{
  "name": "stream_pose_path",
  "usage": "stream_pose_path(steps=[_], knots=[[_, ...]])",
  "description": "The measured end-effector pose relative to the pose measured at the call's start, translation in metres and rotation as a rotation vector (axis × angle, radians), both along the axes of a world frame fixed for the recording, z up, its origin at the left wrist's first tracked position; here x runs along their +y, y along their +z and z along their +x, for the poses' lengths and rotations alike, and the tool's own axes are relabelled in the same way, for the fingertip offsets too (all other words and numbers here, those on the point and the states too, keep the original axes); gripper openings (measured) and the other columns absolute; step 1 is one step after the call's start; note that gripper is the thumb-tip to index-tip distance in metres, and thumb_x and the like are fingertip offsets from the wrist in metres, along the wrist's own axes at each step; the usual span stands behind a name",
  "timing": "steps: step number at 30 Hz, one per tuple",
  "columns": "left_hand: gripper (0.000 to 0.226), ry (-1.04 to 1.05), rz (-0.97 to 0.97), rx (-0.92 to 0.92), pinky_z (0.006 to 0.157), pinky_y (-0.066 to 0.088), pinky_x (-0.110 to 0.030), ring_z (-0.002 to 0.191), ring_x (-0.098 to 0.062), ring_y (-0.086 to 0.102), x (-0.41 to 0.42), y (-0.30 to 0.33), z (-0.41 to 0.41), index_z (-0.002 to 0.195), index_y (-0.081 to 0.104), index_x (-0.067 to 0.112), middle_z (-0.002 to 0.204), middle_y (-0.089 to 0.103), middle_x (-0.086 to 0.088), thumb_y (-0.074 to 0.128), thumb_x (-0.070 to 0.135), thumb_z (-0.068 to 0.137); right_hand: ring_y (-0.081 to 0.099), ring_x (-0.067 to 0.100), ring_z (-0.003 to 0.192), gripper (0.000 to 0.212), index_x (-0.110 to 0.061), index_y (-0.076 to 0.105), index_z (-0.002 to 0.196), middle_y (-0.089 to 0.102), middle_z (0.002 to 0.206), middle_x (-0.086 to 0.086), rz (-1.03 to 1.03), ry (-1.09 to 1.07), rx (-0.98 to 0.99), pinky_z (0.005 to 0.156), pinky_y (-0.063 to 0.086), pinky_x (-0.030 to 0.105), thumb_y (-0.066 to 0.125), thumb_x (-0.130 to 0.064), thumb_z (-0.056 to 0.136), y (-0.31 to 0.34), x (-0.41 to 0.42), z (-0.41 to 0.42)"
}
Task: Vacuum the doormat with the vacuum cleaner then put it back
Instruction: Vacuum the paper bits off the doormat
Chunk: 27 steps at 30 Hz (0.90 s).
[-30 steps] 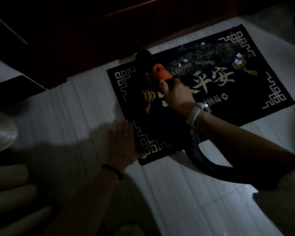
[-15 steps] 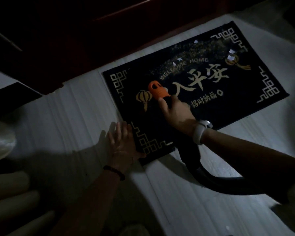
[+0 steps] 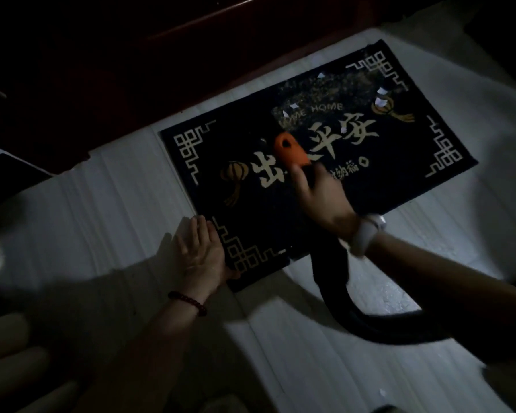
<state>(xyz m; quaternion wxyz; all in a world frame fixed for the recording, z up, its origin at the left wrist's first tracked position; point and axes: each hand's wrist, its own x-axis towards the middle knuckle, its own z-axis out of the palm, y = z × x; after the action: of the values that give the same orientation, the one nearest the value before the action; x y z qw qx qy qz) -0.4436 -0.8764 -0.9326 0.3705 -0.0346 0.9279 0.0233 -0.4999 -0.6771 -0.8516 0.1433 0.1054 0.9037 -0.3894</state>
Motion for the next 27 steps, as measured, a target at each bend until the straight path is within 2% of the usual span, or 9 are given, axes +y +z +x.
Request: stream_pose_path(steps=[4,5,7,10,12,14,19,23,27], knots=[[0.127,-0.064,-0.019,0.06,0.113,0.001,-0.055,0.143,-0.029,-0.016,-0.005,-0.003,0.005,0.146,-0.013,0.005,0.155,-0.015,-0.013,0.068,0.062,0.066,0.052,0.021,0.072,0.048,-0.003,0.047,0.116,0.054,0.089,0.006,0.058,-0.002,-0.029,0.058,0.038,0.028,0.035,-0.045,0.096,-0.011,-0.007,-0.059],[0.127,-0.065,-0.014,0.075,0.113,0.0,-0.055,0.143,-0.028,-0.016,-0.007,-0.003,0.007,0.146,-0.012,0.005,0.156,-0.015,-0.012,0.067,0.064,0.066,0.053,0.021,0.074,0.048,-0.003,0.048,0.116,0.055,0.09,0.007,0.059,0.007,-0.057,0.056,0.037,0.028,0.036,-0.045,0.096,-0.014,-0.005,-0.056],[0.127,-0.04,0.015,0.082,0.114,-0.005,-0.053,0.143,-0.025,-0.02,-0.009,-0.003,0.008,0.146,-0.013,0.007,0.156,-0.018,-0.009,0.066,0.066,0.066,0.056,0.021,0.07,0.041,-0.008,0.048,0.111,0.057,0.085,0.005,0.019,0.022,-0.107,0.047,0.036,0.02,0.037,-0.045,0.096,-0.018,0.003,-0.031],[0.126,-0.025,0.003,0.003,0.114,-0.01,-0.051,0.141,-0.024,-0.025,-0.007,0.0,0.004,0.145,-0.016,0.008,0.154,-0.024,-0.007,0.067,0.061,0.068,0.052,0.009,0.052,0.031,-0.013,0.045,0.1,0.056,0.077,0.004,0.008,0.003,-0.165,0.04,0.036,0.012,0.039,-0.043,0.096,-0.01,0.017,0.022],[0.126,-0.017,-0.02,0.001,0.116,-0.008,-0.051,0.141,-0.023,-0.025,-0.004,0.001,0.003,0.145,-0.016,0.007,0.154,-0.024,-0.008,0.07,0.058,0.069,0.054,0.01,0.043,0.028,-0.014,0.044,0.094,0.058,0.069,0.005,-0.037,0.01,-0.196,0.038,0.04,0.017,0.04,-0.042,0.095,0.0,0.02,0.046],[0.126,0.004,-0.01,-0.004,0.116,-0.007,-0.051,0.14,-0.023,-0.026,-0.001,0.0,0.002,0.145,-0.017,0.006,0.154,-0.025,-0.008,0.072,0.055,0.069,0.057,0.014,0.046,0.028,-0.016,0.045,0.092,0.058,0.068,0.004,-0.076,0.007,-0.162,0.041,0.044,0.023,0.04,-0.043,0.095,0.005,0.016,0.046],[0.129,-0.002,-0.003,0.032,0.115,-0.005,-0.052,0.142,-0.024,-0.022,-0.004,-0.003,0.004,0.145,-0.014,0.005,0.155,-0.02,-0.01,0.072,0.057,0.065,0.052,0.013,0.056,0.037,-0.011,0.047,0.102,0.053,0.071,-0.002,-0.027,0.041,-0.03,0.046,0.035,0.026,0.038,-0.047,0.095,-0.009,-0.011,-0.021],[0.126,-0.074,-0.016,0.061,0.115,-0.008,-0.053,0.142,-0.024,-0.023,-0.01,-0.003,0.008,0.146,-0.014,0.007,0.155,-0.02,-0.01,0.063,0.068,0.067,0.051,0.013,0.059,0.042,-0.007,0.048,0.114,0.054,0.076,0.0,-0.035,0.014,-0.122,0.049,0.039,0.026,0.037,-0.044,0.096,-0.012,0.001,-0.015],[0.123,-0.1,-0.103,0.028,0.115,-0.008,-0.053,0.141,-0.024,-0.023,-0.005,0.004,0.0,0.146,-0.014,0.006,0.155,-0.019,-0.01,0.06,0.068,0.07,0.056,0.014,0.041,0.03,-0.012,0.044,0.102,0.057,0.067,0.006,-0.14,-0.076,-0.247,0.04,0.046,0.025,0.039,-0.042,0.096,-0.004,0.026,0.049]])
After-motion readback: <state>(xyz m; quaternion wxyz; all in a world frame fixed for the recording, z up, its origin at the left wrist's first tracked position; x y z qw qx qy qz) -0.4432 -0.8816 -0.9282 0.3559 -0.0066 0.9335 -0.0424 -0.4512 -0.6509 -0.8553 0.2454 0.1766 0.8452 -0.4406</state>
